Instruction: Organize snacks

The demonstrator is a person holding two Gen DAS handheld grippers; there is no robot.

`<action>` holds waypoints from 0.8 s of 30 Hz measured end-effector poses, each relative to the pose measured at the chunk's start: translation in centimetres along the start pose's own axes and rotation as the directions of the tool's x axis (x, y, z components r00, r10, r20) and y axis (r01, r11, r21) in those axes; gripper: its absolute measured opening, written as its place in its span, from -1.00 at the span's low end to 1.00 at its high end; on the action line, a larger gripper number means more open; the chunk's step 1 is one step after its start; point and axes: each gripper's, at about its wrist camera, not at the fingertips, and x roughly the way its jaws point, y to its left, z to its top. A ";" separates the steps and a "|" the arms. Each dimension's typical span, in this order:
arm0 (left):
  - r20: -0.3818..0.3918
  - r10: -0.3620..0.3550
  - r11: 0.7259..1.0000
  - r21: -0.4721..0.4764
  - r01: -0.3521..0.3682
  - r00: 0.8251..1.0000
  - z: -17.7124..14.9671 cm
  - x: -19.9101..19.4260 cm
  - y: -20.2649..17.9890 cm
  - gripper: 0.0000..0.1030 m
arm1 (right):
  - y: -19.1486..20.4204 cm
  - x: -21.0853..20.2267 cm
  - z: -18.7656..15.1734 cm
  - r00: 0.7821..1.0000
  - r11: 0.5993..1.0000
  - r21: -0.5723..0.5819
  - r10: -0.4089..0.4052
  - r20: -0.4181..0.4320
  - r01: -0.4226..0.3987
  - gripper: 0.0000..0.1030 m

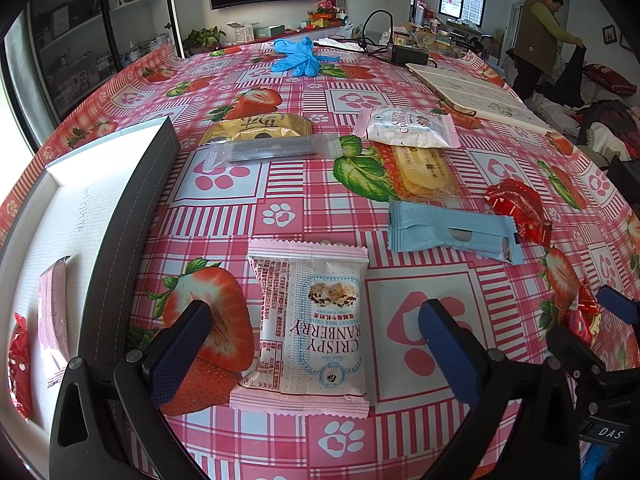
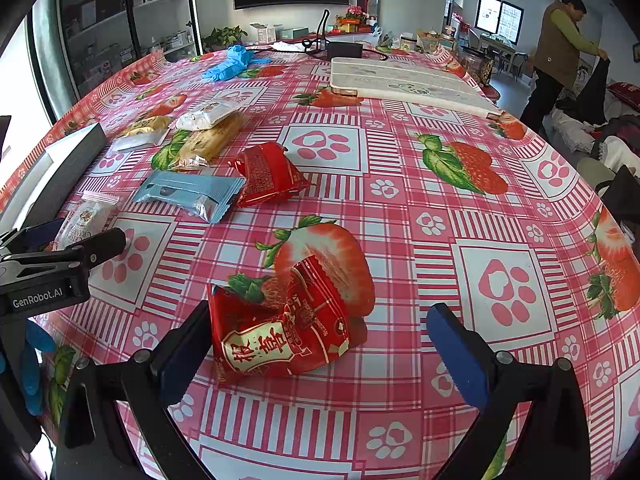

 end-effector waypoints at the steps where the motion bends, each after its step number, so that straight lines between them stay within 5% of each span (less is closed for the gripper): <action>1: 0.000 0.000 1.000 0.000 0.000 1.000 0.0 0.0 0.0 1.00 | 0.0 0.0 0.0 1.000 1.000 0.000 0.000 0.000 0.000 1.00; 14: 0.001 0.000 1.000 0.000 0.000 1.000 0.0 0.0 0.0 1.00 | 0.0 0.0 0.0 1.000 1.000 -0.004 -0.001 -0.007 0.001 1.00; 24: -0.002 -0.003 1.000 0.003 0.003 1.000 0.0 0.0 -0.1 1.00 | -0.2 0.8 1.9 0.990 0.999 -0.032 0.016 -0.140 -0.021 1.00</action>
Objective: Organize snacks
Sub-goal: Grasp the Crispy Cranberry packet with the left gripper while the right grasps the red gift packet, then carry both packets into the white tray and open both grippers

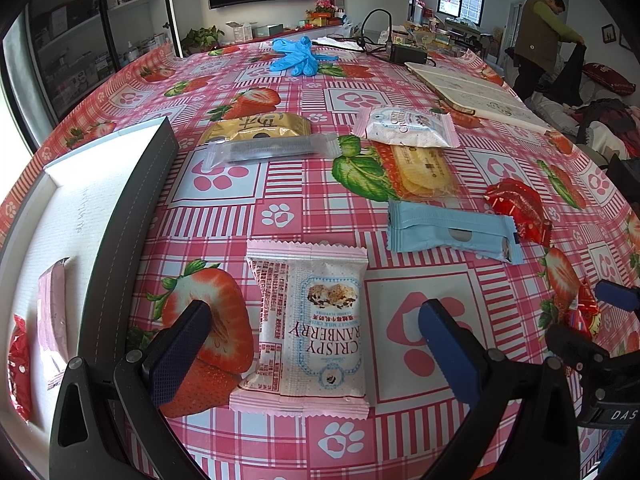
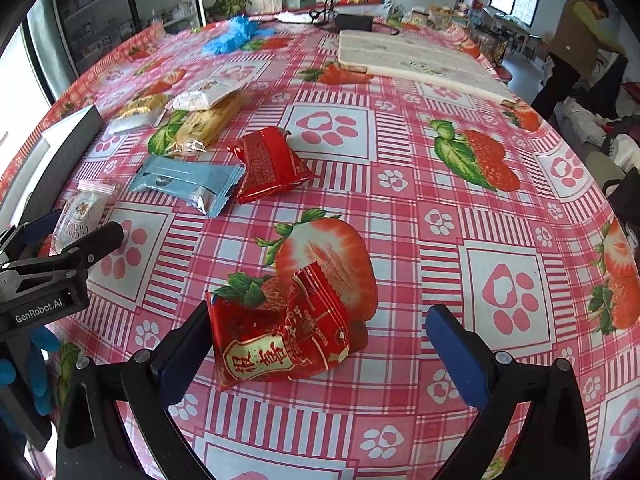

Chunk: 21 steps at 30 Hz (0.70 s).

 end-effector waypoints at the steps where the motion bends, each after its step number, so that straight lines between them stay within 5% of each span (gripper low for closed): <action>1: -0.004 -0.002 1.000 0.003 0.002 1.000 0.1 0.1 0.0 1.00 | 0.0 0.1 0.2 1.000 1.000 -0.006 0.004 -0.008 -0.004 1.00; 4: -0.028 -0.005 1.000 0.012 0.005 1.000 0.6 0.2 0.0 1.00 | 0.0 0.1 0.5 1.000 1.000 -0.014 0.010 -0.023 -0.011 0.89; 6: -0.053 -0.011 1.000 0.017 0.012 0.999 0.9 0.3 -0.1 0.94 | 0.2 -0.1 0.7 1.000 1.000 -0.024 0.013 -0.022 -0.014 0.55; 8: -0.070 -0.021 0.999 0.033 0.023 0.997 1.3 0.1 -0.5 0.64 | 0.4 -0.4 1.0 1.000 0.999 -0.030 0.018 -0.021 -0.019 0.14; 9: -0.075 -0.030 0.998 0.047 0.033 0.997 1.4 -0.2 -0.9 0.51 | 0.5 -0.6 1.1 0.999 0.999 -0.030 0.019 -0.025 -0.020 0.10; 11: -0.082 -0.042 0.996 0.078 0.049 0.996 1.4 -0.6 -1.7 -0.12 | 0.4 -0.6 1.0 0.999 0.999 -0.023 0.024 -0.025 -0.024 0.07; 21: -0.108 -0.141 0.989 0.021 0.144 0.984 -0.3 -3.4 -0.8 -0.17 | -1.8 -2.4 -1.2 0.990 0.987 0.091 0.137 -0.026 -0.135 0.03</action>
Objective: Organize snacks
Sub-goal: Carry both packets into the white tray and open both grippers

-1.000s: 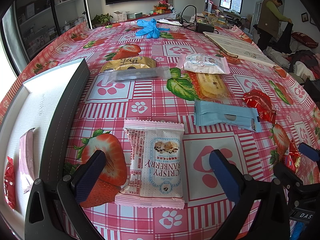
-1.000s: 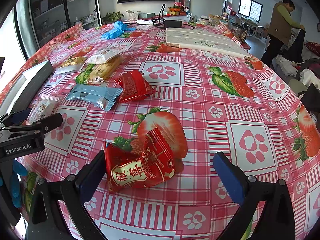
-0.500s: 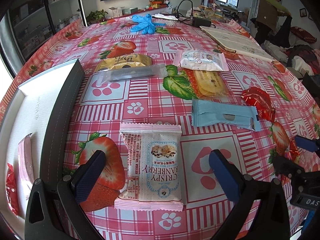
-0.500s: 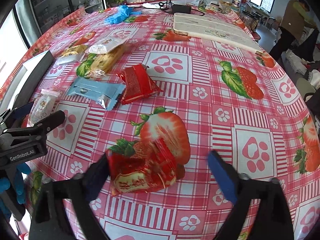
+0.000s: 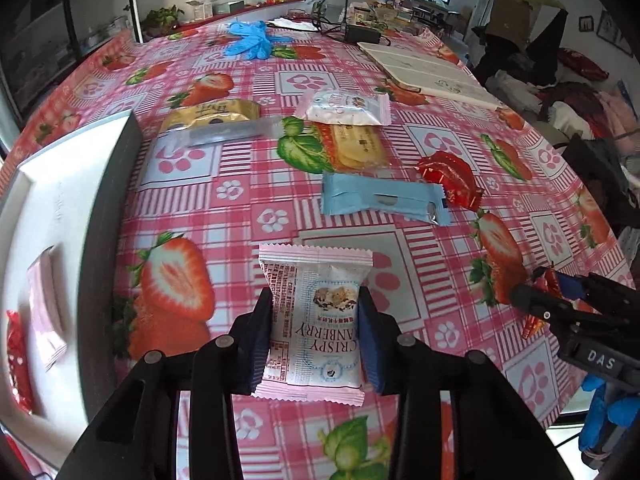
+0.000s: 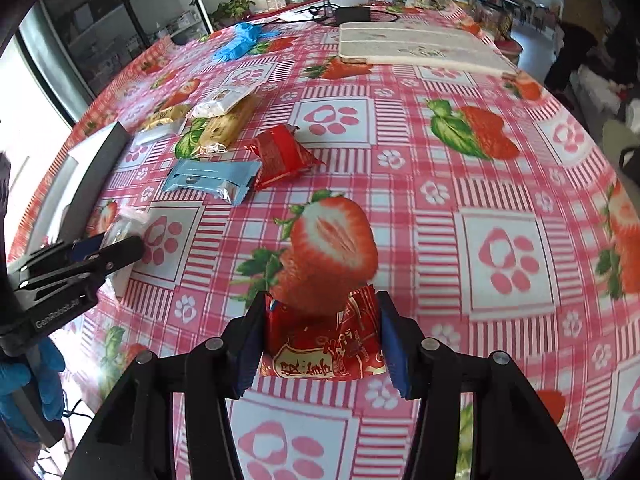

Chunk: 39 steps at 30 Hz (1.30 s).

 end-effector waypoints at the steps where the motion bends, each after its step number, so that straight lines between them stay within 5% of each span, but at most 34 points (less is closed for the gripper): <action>1: 0.003 0.000 1.000 -0.007 0.000 1.000 -0.1 -0.5 0.2 -0.17 | -0.2 -0.1 -0.1 1.000 1.000 0.011 0.009 -0.001 -0.009 0.03; 6: 0.024 -0.014 1.000 -0.004 0.014 1.000 0.3 -3.7 1.5 -0.17 | 0.0 -0.6 0.0 0.999 0.998 0.040 0.050 -0.002 -0.049 0.03; 14: 0.110 0.072 0.994 0.075 -0.081 0.991 1.8 -10.6 4.5 -0.17 | 4.0 -2.4 2.0 0.991 0.991 -0.022 0.129 0.026 -0.129 0.03; 25: 0.201 0.141 0.990 -0.047 -0.134 0.969 3.5 -17.9 12.4 -0.17 | 14.3 -4.4 6.4 0.967 0.955 -0.174 0.251 0.040 -0.241 0.04; 30: 0.205 0.194 0.979 -0.111 -0.174 0.959 3.1 -18.3 16.0 -0.17 | 20.0 -3.8 7.7 0.954 0.926 -0.245 0.298 0.004 -0.288 0.03; 39: 0.078 0.201 0.952 -0.253 -0.175 0.977 -0.1 -12.6 22.1 -0.17 | 28.0 -0.3 9.0 0.933 0.886 -0.292 0.348 -0.094 -0.360 0.04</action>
